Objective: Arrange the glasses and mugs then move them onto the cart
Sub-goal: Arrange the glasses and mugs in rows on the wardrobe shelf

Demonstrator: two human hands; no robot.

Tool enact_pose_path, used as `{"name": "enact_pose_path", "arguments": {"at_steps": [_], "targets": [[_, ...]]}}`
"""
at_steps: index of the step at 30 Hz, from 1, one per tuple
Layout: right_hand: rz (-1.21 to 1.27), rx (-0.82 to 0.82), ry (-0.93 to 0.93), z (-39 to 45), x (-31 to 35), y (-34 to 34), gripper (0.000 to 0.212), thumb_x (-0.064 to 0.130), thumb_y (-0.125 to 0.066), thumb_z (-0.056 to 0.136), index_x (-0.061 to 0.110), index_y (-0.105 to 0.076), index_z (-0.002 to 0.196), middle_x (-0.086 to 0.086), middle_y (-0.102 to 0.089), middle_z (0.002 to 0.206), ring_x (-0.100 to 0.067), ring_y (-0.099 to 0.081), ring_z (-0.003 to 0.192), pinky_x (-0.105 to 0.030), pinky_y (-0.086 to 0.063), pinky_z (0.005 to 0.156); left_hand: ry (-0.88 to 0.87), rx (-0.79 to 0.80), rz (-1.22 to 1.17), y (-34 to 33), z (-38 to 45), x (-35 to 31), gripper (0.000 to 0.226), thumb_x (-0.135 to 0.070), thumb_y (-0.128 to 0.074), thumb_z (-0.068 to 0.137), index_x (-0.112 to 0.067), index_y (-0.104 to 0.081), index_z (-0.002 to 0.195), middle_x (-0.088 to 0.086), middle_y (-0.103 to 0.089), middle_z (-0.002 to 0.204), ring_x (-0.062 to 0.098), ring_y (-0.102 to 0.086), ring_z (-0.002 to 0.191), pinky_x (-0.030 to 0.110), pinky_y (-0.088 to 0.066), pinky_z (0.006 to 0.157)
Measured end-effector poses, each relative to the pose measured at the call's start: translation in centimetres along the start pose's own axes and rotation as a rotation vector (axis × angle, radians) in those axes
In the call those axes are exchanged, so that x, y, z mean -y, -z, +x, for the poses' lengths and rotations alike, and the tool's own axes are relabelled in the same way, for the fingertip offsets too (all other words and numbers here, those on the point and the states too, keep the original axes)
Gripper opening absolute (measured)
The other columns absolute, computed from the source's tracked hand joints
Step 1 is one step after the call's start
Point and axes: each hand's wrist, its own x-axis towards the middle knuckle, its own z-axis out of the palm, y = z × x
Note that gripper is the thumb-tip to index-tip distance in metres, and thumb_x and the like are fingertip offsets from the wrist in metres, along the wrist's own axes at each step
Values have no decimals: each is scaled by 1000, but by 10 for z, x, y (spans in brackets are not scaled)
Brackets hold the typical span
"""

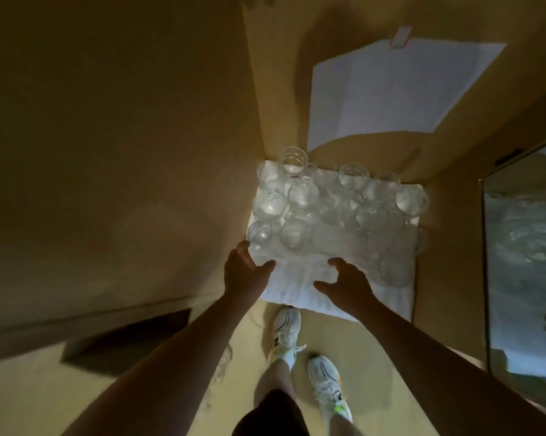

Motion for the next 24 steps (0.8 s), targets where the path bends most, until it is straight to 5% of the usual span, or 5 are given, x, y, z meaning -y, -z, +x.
{"name": "enact_pose_path", "arguments": {"at_steps": [12,17,24], "targets": [[191,53,-132,108,-11,-44,77,38,-73,89,19,-34,153,-15,-49,147,-31,-48,135,-35,-39,104,111,-26,-15,-51,96,26,106,-35,-91,72,-14,-30,156,7,-37,155,24,-34,145,31,-30,111],[208,56,-133,146,-18,-47,80,35,-72,90,22,-29,156,-16,-47,146,-31,-45,136,-35,-38,104,87,-57,1,-75,119,38,99,-33,-95,59,-20,-44,142,0,-53,136,21,-52,128,33,-43,101],[350,69,-183,163,-23,-62,39,28,-76,87,16,-57,118,1,-64,120,-20,-58,115,-32,-45,94,50,-138,32,-89,132,40,81,-24,-91,70,-14,-48,137,3,-58,131,22,-55,120,22,-35,86]]}}
